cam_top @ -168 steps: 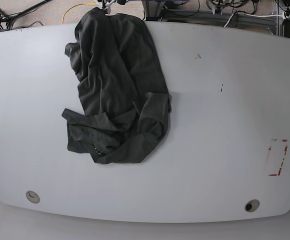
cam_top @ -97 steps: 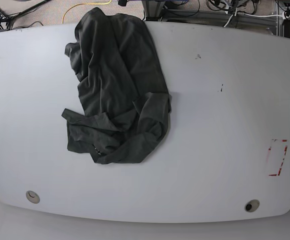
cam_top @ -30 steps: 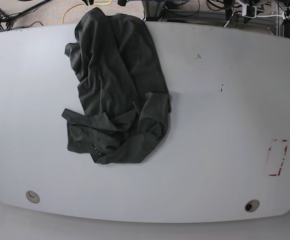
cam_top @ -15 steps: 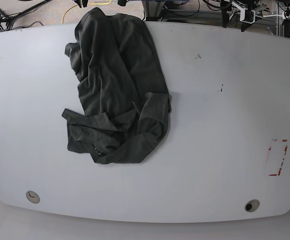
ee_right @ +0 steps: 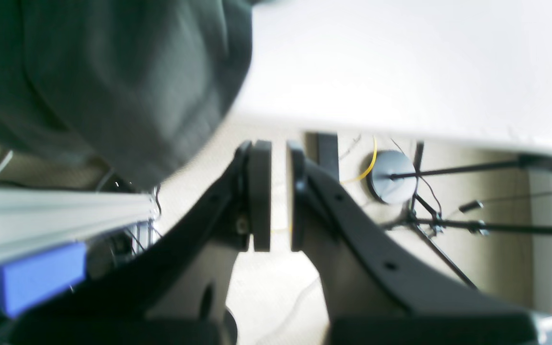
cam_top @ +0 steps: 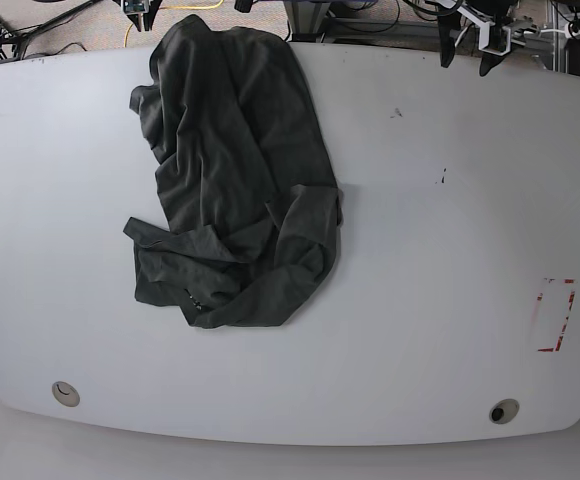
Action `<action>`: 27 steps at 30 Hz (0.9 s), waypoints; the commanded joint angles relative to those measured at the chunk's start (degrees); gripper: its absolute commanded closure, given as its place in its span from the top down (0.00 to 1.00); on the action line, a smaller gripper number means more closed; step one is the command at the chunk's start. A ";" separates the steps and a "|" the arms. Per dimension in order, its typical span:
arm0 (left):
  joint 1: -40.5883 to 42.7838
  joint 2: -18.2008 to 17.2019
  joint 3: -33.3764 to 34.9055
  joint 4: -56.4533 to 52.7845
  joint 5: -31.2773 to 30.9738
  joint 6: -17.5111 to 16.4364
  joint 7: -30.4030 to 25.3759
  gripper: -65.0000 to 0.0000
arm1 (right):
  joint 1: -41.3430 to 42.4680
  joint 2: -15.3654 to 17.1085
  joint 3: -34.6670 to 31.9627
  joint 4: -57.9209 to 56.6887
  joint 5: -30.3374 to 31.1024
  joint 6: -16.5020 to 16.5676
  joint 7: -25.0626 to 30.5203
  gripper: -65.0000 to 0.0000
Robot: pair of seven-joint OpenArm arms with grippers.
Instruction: Fold the T-shirt properly
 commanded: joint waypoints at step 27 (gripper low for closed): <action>-16.03 0.73 0.72 1.43 -0.02 0.08 0.45 0.58 | 7.66 2.12 -6.02 4.12 0.71 0.20 -0.46 0.06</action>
